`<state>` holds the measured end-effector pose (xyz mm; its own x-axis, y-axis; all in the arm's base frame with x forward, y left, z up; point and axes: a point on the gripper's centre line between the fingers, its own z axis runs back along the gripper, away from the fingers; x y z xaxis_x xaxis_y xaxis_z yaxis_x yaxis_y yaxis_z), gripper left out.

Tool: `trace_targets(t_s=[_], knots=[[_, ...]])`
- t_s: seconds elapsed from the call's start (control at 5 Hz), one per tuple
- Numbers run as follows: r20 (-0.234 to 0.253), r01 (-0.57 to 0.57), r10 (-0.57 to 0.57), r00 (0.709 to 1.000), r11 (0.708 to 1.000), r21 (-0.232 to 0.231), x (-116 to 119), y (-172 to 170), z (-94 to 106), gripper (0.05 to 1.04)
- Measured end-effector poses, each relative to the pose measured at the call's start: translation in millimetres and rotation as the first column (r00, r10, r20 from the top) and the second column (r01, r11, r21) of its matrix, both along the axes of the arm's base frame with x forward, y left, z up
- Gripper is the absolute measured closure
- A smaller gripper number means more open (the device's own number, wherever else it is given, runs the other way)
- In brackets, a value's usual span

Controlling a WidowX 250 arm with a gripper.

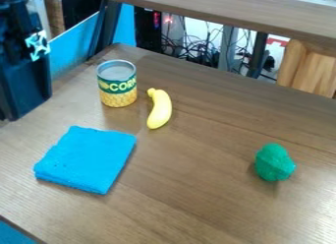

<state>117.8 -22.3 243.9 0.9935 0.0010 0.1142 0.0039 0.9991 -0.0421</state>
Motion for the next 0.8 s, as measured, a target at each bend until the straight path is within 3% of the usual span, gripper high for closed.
trace_targets(t_s=[0.2,0.4,0.8], knots=[[-0.011,-0.003,0.003,1.000,1.000,0.002,-0.6,0.0,-2.6,0.083],[-0.050,0.017,-0.014,0.999,0.998,0.053,4.3,-5.7,-8.7,0.083],[-0.048,0.011,-0.009,0.999,0.998,0.055,4.2,-5.4,-8.5,0.083]])
